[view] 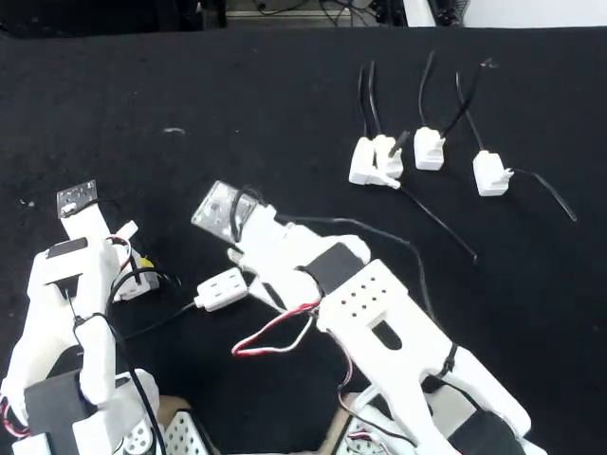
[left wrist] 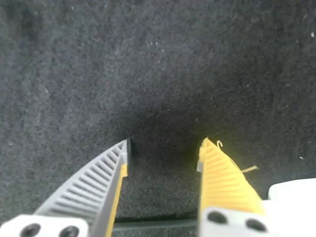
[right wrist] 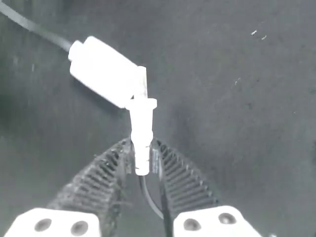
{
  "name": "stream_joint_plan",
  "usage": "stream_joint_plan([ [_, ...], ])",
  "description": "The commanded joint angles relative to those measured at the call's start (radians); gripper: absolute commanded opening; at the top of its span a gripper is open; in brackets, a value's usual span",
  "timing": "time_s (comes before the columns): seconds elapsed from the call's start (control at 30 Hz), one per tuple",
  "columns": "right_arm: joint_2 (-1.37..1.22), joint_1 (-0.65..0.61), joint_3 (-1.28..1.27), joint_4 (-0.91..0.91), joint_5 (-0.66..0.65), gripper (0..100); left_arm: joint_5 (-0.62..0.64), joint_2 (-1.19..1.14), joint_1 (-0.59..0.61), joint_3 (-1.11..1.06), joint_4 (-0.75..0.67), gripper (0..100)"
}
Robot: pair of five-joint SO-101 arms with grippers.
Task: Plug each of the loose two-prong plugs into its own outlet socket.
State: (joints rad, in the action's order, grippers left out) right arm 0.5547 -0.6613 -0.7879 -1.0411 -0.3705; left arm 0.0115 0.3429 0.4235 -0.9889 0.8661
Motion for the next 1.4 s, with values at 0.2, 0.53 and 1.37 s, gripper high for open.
stream_joint_plan([
  [0.2, 0.047, -0.015, -0.105, 0.204, 0.043, 1.1, 0.008, 0.023, -0.021, 0.073, 0.046, 23],
  [0.53, 0.047, -0.014, -0.110, 0.206, 0.048, 1.1, -0.087, 0.023, -0.119, 0.367, 0.334, 23],
  [1.37, 0.044, -0.020, -0.223, 0.382, 0.049, 1.1, -0.012, 0.382, -0.170, 0.102, 0.169, 23],
])
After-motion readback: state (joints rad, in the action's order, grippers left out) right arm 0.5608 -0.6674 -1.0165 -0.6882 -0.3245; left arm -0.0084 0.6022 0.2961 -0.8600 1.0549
